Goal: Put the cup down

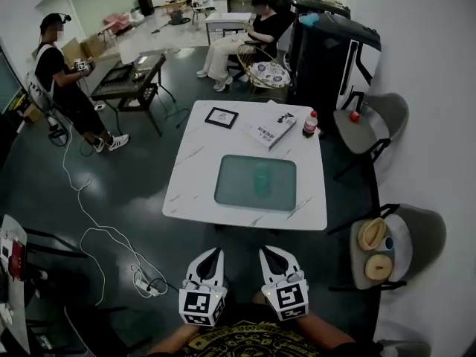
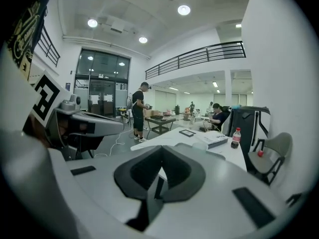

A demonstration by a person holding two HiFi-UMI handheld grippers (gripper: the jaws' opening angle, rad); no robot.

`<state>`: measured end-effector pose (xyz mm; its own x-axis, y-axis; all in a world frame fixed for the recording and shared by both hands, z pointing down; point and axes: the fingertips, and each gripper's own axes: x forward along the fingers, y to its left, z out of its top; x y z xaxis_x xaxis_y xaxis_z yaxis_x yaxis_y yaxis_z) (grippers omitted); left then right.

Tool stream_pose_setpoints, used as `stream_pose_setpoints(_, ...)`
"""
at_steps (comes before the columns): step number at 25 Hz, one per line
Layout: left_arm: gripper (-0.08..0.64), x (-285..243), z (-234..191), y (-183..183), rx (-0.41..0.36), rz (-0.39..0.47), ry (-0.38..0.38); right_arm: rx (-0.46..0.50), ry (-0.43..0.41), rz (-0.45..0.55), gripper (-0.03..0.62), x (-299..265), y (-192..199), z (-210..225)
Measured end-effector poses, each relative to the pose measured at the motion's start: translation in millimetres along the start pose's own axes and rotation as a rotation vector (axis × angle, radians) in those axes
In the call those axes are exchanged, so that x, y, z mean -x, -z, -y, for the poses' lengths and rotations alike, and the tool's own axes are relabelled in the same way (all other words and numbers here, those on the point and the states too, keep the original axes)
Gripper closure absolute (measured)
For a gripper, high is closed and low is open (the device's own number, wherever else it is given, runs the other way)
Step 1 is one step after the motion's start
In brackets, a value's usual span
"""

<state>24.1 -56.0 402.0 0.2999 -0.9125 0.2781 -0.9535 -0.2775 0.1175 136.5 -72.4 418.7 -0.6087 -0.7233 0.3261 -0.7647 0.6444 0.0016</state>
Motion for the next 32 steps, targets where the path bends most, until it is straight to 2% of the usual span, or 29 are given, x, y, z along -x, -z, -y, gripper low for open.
stream_pose_setpoints(4, 0.549, 20, 13, 11, -0.012, -0.023, -0.043, -0.003, -0.038, -0.012, 0.584, 16, 17, -3)
stream_pose_setpoints(8, 0.549, 31, 12, 10, -0.023, 0.003, -0.059, 0.021, -0.039, 0.023, 0.584, 25, 6, -14)
stream_pose_setpoints(15, 0.549, 46, 14, 21, -0.065, -0.006, 0.042, 0.018, 0.013, -0.017, 0.584, 37, 10, -41)
stream_pose_setpoints(20, 0.549, 51, 9, 26, -0.058, -0.009, 0.112, -0.006, 0.042, -0.054, 0.584, 35, 18, -58)
stream_pose_setpoints(26, 0.549, 51, 2, 28, -0.057, -0.010, 0.156, -0.041, 0.067, -0.069, 0.584, 34, 24, -73)
stream_pose_setpoints(32, 0.549, 51, 3, 33, -0.054, -0.025, 0.157, -0.054, 0.081, -0.064, 0.586, 34, 22, -71)
